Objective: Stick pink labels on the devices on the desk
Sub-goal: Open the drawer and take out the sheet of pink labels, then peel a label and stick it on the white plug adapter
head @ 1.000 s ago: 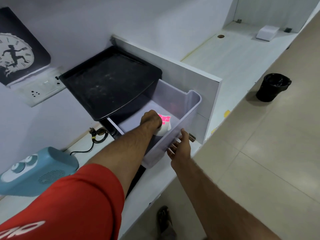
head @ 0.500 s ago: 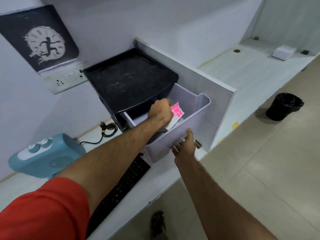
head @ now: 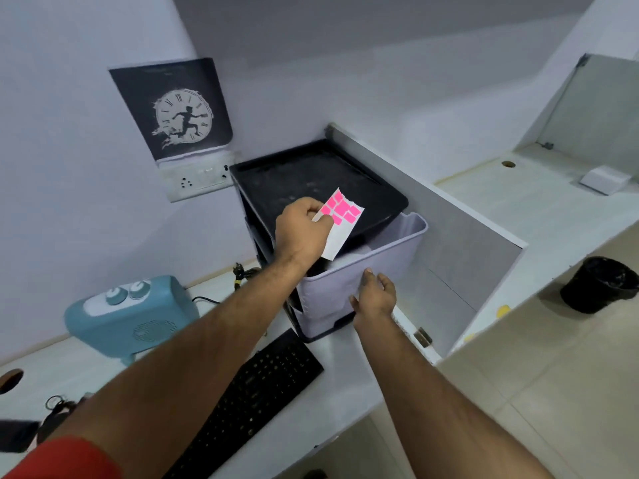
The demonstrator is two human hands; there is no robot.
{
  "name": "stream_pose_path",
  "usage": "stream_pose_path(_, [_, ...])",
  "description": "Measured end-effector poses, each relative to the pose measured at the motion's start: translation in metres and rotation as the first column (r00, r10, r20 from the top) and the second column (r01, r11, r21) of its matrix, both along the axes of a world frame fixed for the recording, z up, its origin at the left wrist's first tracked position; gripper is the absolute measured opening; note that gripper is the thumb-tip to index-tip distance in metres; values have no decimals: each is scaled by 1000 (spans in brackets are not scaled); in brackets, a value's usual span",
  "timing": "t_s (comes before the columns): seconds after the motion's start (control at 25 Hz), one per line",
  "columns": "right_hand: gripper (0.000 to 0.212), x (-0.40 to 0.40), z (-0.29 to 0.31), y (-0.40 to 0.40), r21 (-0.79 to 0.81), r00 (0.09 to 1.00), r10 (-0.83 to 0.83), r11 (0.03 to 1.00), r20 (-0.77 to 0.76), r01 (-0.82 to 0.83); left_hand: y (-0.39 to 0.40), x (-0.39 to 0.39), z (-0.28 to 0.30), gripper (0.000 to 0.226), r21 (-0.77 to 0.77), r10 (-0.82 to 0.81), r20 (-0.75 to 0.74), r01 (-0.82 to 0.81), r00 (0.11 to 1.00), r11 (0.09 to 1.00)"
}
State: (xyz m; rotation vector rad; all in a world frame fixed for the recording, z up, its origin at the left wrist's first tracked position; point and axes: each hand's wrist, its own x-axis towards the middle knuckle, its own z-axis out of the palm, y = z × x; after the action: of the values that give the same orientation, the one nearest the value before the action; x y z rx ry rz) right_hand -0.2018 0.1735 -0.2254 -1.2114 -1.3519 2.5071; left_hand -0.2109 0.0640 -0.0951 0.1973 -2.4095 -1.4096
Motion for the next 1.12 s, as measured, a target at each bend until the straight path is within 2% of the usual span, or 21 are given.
stream_pose_path(0.16, [51, -29, 7, -23, -21, 999, 34, 999, -6, -34, -24, -14, -8, 8, 248, -3, 130, -30, 991, 968])
stream_pose_path(0.24, [58, -40, 11, -34, -54, 998, 55, 997, -13, -56, -35, -21, -10, 10, 272, -6, 144, -34, 989, 962])
stream_pose_path(0.36, [58, -45, 12, -39, -28, 999, 34, 999, -9, -34, -45, -24, -10, 10, 271, -2, 137, -35, 991, 962])
stream_pose_path(0.44, [53, -43, 11, -41, -9, 999, 44, 999, -20, -44, -48, -23, -11, 10, 267, 2, 146, -41, 989, 963])
stream_pose_path(0.64, [14, -14, 13, -51, -20, 992, 117, 993, -41, -118, -54, 5, -18, 11, 261, 26, 174, -71, 984, 963])
stream_pose_path(0.72, [10, 7, 18, -57, -5, 982, 184, 983, -46, -184, -55, 27, -19, 13, 274, 42, 170, -89, 984, 958])
stream_pose_path(0.8, [15, 40, 22, -64, -7, 962, 262, 965, -72, -263, -59, 61, -22, 15, 266, 82, 180, -129, 980, 955])
stream_pose_path(0.92, [27, 100, 24, -79, -61, 881, 431, 891, -194, -449, -77, 128, -38, 19, 230, 196, 232, -250, 953, 941])
stream_pose_path(1.04, [37, 174, 26, -109, -111, 741, 600, 750, -301, -653, -111, 211, -62, 16, 269, 311, 305, -395, 900, 879])
stream_pose_path(1.12, [35, 214, 21, -136, -50, 634, 711, 653, -304, -756, -137, 261, -76, 11, 288, 351, 343, -453, 871, 844])
